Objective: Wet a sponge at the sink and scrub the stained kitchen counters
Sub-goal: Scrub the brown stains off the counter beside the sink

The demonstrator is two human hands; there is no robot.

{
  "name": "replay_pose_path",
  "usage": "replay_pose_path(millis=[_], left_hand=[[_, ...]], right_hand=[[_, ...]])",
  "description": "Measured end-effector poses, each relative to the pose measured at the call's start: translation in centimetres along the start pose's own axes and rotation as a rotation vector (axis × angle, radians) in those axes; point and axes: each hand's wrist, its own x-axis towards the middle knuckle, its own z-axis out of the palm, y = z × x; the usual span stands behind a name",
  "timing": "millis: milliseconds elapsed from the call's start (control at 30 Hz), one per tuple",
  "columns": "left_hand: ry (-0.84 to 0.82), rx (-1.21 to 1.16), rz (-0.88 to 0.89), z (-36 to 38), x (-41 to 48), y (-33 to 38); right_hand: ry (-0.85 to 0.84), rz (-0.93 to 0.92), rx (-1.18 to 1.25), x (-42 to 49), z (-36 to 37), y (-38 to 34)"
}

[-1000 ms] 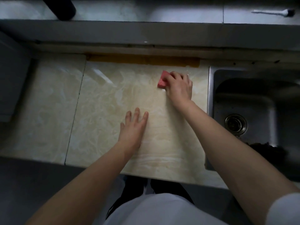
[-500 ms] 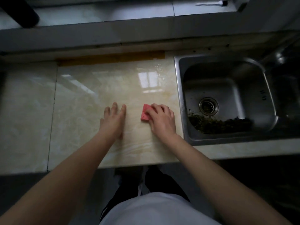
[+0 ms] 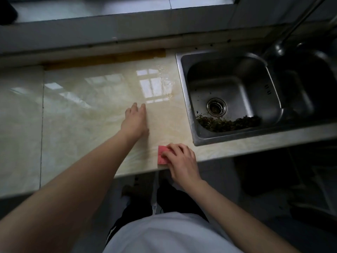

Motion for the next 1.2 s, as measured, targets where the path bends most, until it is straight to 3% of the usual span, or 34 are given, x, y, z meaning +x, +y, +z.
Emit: replay_pose_path(millis=[300,467,800,1200], left_hand=[[-0.035,0.068,-0.031,-0.1,0.5,-0.1],[-0.021,0.073,-0.092,-0.4,1.3,-0.8],[-0.133,0.076,-0.15,-1.1,2.8,-0.1],[-0.14,0.041,-0.187,-1.2,2.8,0.5]], right_hand=[[0.018,-0.034,-0.008,1.9,-0.4,0.6],[0.025,0.042,0.026,7.4,-1.6,0.9],[0.095,0.042,0.04,18.9,-3.1,2.6],[0.097,0.044,0.048,30.1,-5.2,2.9]])
